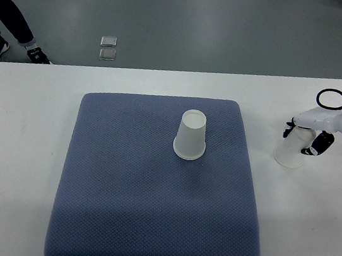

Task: Stack paper cups
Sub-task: 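Lift the cup and carry it over the upside-down cup on the pad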

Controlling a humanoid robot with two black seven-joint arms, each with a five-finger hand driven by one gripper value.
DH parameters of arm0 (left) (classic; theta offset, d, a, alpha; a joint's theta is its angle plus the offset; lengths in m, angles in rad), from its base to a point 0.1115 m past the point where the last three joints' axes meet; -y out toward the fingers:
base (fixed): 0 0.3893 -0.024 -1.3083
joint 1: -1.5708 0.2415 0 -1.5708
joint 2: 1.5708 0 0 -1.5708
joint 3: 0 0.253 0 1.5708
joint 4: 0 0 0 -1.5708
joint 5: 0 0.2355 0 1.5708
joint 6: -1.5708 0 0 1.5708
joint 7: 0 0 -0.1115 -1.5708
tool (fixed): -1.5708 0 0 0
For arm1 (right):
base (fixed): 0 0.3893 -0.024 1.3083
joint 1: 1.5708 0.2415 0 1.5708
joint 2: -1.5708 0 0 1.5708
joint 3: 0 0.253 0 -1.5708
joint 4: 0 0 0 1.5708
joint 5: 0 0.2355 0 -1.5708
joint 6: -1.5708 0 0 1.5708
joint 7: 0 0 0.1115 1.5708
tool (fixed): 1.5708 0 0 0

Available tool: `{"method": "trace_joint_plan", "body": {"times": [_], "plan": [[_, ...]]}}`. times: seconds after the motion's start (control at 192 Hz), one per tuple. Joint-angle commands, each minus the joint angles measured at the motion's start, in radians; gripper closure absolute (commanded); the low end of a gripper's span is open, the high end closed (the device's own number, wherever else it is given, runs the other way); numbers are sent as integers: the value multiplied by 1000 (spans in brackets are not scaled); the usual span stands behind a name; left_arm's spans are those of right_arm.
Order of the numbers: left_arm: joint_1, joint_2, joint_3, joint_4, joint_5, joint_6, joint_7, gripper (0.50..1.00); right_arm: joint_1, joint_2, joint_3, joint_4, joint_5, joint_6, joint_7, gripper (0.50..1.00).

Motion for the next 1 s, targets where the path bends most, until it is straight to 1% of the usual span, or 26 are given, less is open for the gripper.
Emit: {"method": "trace_joint_plan", "body": {"times": [0.0, 0.182, 0.281, 0.375, 0.552, 0.677, 0.829, 0.995], "plan": [[0, 0, 0, 0, 1, 1, 0, 500, 16, -2, 0, 0, 2, 5, 3, 840], [0, 0, 0, 0, 1, 1, 0, 500, 67, -5, -1, 2, 5, 13, 7, 840], [0, 0, 0, 0, 1, -1, 0, 500, 119, -9, 2, 9, 10, 36, 10, 840], [0, 0, 0, 0, 1, -1, 0, 500, 188, -9, 6, 23, 14, 71, 12, 840], [0, 0, 0, -1, 1, -1, 0, 500, 328, 0, 14, 103, 17, 157, 33, 840], [0, 0, 0, 0, -1, -1, 0, 500, 405, 3, 17, 143, 19, 206, 35, 840], [0, 0, 0, 0, 1, -1, 0, 500, 469, 87, 19, 152, 22, 247, 50, 840], [0, 0, 0, 0, -1, -1, 0, 500, 510, 103, 23, 198, 25, 273, 52, 840]]}}
